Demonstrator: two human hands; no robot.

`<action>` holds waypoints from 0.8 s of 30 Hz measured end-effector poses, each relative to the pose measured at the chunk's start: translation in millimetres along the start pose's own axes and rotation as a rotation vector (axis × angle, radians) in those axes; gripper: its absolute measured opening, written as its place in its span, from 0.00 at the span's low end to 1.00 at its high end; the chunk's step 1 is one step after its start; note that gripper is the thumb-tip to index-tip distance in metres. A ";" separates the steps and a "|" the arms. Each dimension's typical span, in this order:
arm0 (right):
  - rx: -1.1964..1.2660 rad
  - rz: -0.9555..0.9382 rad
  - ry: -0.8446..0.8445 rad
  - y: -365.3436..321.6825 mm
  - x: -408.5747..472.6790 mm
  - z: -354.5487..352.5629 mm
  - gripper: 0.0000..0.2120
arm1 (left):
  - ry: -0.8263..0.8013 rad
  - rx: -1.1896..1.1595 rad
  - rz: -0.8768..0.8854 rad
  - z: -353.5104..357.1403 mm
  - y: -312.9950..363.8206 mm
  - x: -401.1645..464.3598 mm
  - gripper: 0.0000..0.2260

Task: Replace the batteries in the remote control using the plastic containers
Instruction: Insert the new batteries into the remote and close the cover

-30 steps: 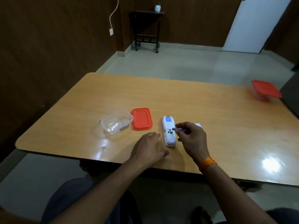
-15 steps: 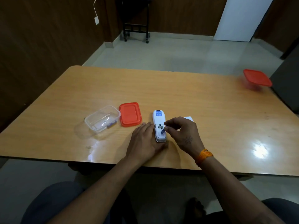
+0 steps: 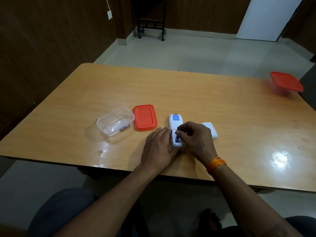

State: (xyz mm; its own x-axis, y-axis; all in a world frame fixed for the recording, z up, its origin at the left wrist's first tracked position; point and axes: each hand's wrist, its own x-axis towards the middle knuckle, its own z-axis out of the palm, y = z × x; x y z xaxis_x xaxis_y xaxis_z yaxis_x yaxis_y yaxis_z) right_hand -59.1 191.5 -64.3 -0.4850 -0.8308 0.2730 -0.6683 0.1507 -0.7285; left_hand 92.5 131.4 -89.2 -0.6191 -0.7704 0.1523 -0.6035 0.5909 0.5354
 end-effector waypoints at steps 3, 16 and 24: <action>-0.043 -0.047 -0.016 -0.4 1.1 1.7 0.03 | 0.005 -0.018 0.003 0.5 -1.4 -2.0 0.37; -0.175 -0.064 -0.023 3.8 -1.0 11.8 0.05 | 0.009 -0.019 -0.007 3.3 -2.1 0.9 0.30; -0.229 -0.076 -0.049 2.7 -4.9 13.2 0.09 | -0.001 -0.029 -0.015 1.4 -3.4 0.2 0.29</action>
State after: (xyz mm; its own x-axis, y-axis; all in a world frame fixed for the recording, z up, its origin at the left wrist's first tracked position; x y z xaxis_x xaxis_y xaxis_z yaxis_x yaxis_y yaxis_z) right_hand -51.0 188.9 -76.0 -0.4037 -0.8688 0.2867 -0.8152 0.1993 -0.5438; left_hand 93.7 129.6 -92.2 -0.6103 -0.7791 0.1433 -0.5983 0.5719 0.5612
